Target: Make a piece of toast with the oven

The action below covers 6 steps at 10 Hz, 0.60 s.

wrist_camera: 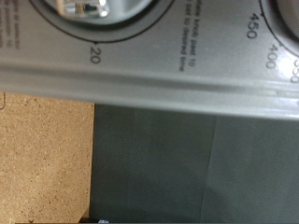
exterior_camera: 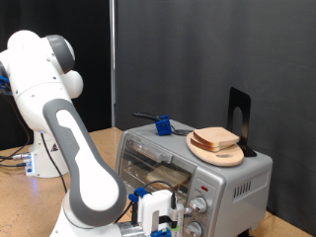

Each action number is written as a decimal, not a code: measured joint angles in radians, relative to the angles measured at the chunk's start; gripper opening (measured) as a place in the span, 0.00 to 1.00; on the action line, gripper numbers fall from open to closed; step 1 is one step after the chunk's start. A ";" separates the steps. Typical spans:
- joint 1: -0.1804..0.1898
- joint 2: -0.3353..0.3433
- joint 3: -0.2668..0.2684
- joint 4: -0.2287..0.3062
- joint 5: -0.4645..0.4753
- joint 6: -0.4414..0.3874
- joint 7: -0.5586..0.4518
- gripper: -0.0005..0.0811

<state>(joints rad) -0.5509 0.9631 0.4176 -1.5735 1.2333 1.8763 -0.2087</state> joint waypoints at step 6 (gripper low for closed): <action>0.005 0.000 0.006 0.005 -0.004 0.000 0.035 0.84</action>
<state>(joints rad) -0.5457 0.9630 0.4234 -1.5686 1.2293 1.8759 -0.1738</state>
